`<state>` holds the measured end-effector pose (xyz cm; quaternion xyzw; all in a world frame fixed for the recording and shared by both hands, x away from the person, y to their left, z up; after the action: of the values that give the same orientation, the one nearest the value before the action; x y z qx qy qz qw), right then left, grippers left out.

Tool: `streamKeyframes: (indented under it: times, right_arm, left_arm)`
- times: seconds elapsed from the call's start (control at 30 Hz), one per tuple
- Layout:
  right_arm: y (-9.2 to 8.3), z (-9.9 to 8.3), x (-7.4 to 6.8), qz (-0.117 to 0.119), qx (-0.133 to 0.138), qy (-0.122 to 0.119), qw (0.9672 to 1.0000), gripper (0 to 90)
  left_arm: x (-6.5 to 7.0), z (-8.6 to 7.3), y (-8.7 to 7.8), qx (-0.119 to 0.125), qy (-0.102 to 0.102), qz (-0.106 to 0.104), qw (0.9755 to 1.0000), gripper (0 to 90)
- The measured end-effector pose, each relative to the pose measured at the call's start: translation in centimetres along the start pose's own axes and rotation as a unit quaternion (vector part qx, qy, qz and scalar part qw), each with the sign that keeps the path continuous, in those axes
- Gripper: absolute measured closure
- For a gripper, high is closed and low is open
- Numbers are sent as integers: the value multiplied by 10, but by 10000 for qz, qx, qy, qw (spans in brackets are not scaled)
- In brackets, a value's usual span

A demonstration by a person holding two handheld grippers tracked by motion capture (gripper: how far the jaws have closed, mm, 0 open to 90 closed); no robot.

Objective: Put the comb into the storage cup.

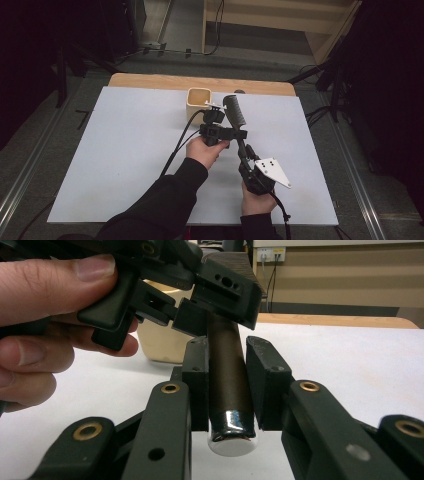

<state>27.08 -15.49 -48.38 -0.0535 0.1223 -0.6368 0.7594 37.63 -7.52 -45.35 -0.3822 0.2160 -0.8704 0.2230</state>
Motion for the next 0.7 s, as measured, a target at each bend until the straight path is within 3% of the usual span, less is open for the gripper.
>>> streamKeyframes:
  times: [0.33,0.7]
  right_arm:
    - [2,-2,0,65,-18,75,9999,702]
    - [3,-3,0,127,-65,141,9998,702]
  left_arm:
    - [-2,0,-1,34,-189,-154,9997,594]
    - [0,2,-6,85,-409,-538,9977,667]
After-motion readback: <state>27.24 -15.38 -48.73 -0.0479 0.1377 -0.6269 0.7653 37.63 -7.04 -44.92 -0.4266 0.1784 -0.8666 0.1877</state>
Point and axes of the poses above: each handheld gripper's, and its own axes: y roughly forward along the jaws, z roughly out of its top, x roughly to its right, the point moved 6 cm from there along y, roughly forward along the jaws, and after that the axes turned 1 degree about x, right-handed, at the moved point
